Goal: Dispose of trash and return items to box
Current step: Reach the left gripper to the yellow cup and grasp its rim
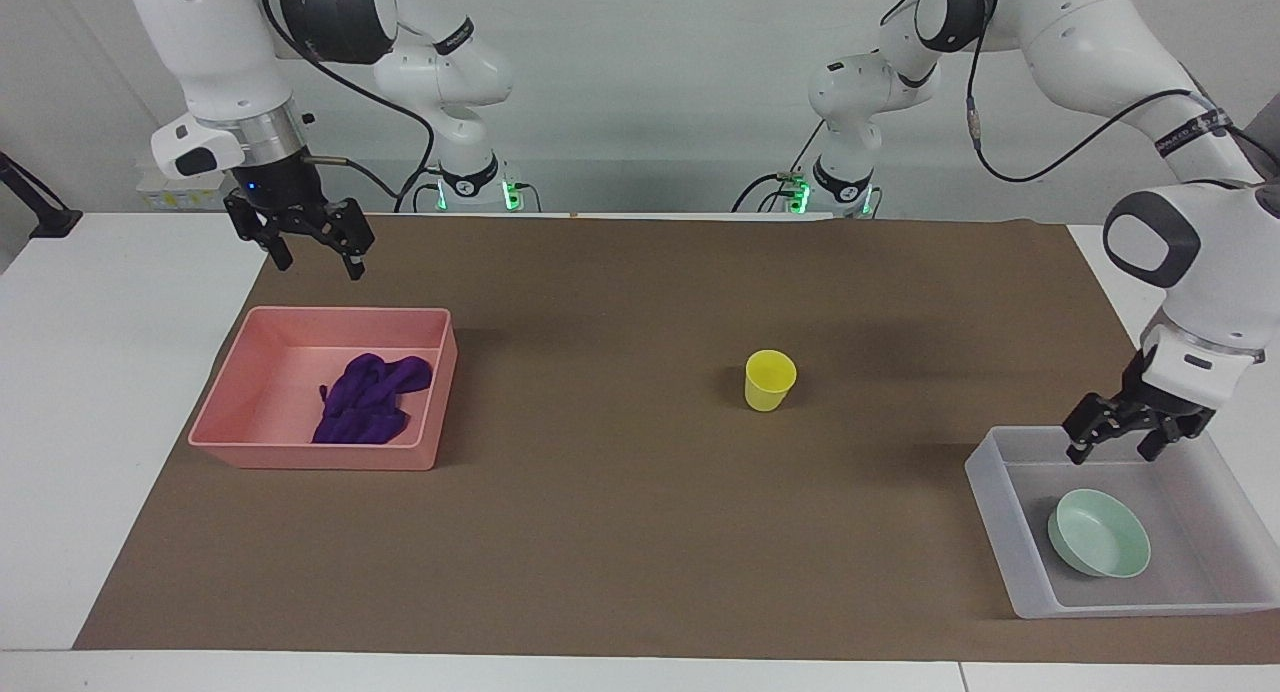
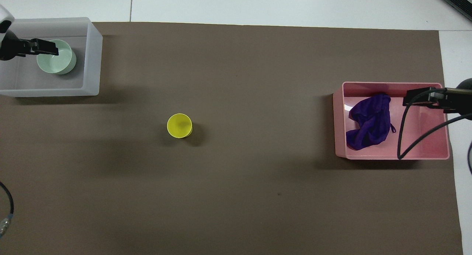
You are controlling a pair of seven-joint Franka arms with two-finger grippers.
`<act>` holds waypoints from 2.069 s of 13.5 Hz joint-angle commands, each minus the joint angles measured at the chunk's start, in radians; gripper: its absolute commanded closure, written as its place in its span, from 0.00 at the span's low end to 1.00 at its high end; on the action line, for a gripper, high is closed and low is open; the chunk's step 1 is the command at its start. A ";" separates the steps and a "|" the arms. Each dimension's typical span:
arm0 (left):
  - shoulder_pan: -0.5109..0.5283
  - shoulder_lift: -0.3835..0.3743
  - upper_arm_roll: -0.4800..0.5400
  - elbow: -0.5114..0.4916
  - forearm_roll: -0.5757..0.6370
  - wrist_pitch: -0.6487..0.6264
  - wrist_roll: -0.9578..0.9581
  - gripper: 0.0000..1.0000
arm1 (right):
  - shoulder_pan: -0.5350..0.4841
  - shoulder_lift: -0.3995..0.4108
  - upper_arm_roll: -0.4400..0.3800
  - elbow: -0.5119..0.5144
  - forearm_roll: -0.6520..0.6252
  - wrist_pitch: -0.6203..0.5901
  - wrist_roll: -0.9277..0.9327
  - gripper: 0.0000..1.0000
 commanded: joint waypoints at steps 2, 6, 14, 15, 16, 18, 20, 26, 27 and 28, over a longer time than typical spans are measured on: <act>-0.082 -0.199 0.010 -0.258 0.000 -0.002 -0.047 0.00 | -0.016 0.003 -0.001 0.124 0.001 -0.151 -0.006 0.00; -0.243 -0.247 0.012 -0.376 0.000 0.064 -0.182 0.00 | -0.030 0.002 -0.002 0.134 0.016 -0.210 -0.010 0.00; -0.471 -0.302 0.012 -0.607 -0.001 0.252 -0.314 0.02 | -0.018 -0.034 0.007 0.038 -0.036 -0.152 -0.075 0.00; -0.481 -0.301 0.012 -0.640 -0.001 0.304 -0.315 0.06 | -0.018 -0.032 0.010 0.043 -0.033 -0.153 -0.070 0.00; -0.483 -0.296 0.012 -0.665 -0.001 0.349 -0.315 0.07 | -0.019 -0.032 0.010 0.041 -0.031 -0.155 -0.072 0.00; -0.494 -0.281 0.012 -0.696 0.000 0.398 -0.315 0.13 | -0.021 -0.038 0.010 0.032 -0.030 -0.159 -0.072 0.00; -0.501 -0.258 0.010 -0.703 -0.001 0.403 -0.326 0.51 | -0.022 -0.040 0.010 0.031 -0.025 -0.164 -0.070 0.00; -0.517 -0.256 0.010 -0.696 0.000 0.395 -0.381 1.00 | -0.028 -0.046 0.010 0.018 -0.025 -0.158 -0.075 0.00; -0.514 -0.258 0.012 -0.688 -0.001 0.386 -0.381 1.00 | -0.030 -0.048 0.010 0.012 -0.025 -0.155 -0.076 0.00; -0.503 -0.270 0.013 -0.688 -0.001 0.379 -0.380 1.00 | -0.030 -0.048 0.010 0.012 -0.025 -0.155 -0.075 0.00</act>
